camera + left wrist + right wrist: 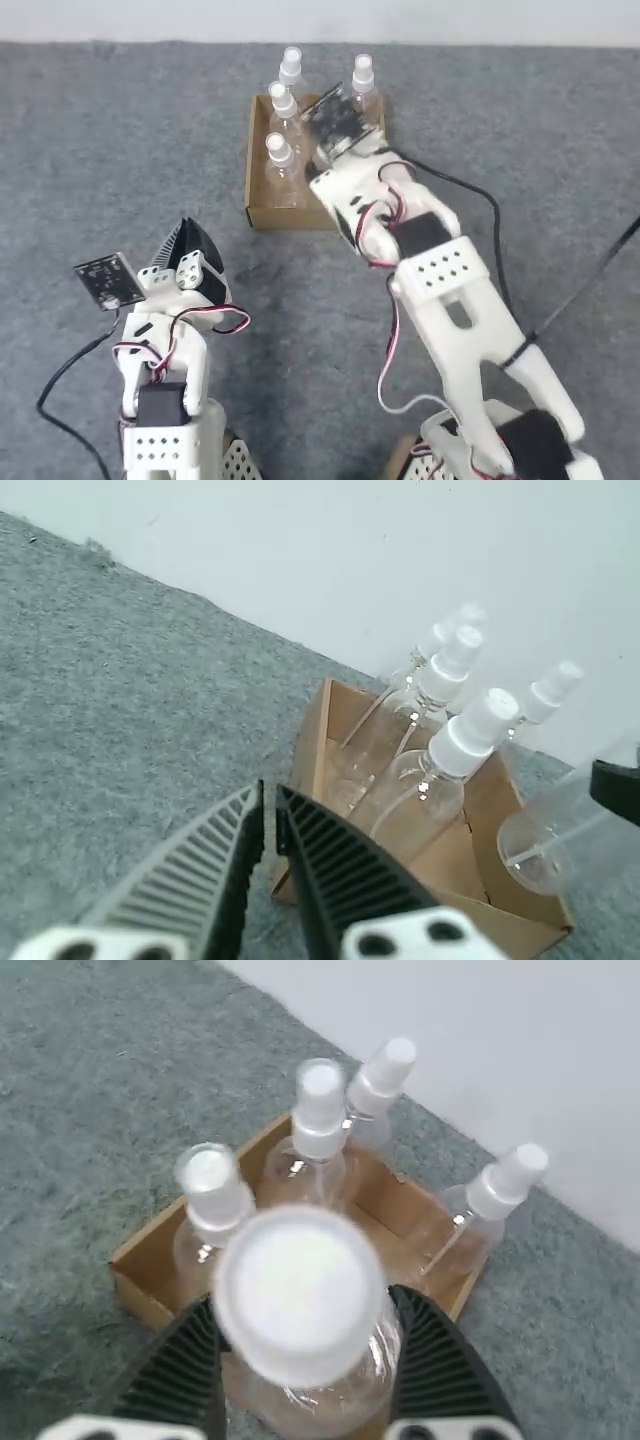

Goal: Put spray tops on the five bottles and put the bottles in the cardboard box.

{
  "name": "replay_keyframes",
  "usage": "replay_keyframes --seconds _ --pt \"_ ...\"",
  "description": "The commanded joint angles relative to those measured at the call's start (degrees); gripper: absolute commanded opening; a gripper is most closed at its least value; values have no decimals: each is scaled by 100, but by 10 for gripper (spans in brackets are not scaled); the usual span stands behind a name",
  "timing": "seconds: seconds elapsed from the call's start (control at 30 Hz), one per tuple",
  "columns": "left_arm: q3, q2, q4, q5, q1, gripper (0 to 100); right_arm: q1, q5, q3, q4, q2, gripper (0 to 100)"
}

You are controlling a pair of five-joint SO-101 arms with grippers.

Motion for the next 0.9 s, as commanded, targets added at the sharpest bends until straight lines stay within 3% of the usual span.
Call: replay_keyframes --seconds 0.0,0.77,0.87 --pt "-75 -88 -70 -53 -18 13 356 -703 -677 -180 242 6" --pt "-75 -88 -70 -53 26 13 585 -958 -721 -1288 1930 6" --pt "-75 -88 -70 -53 26 13 585 -1248 -730 -1385 2097 6"
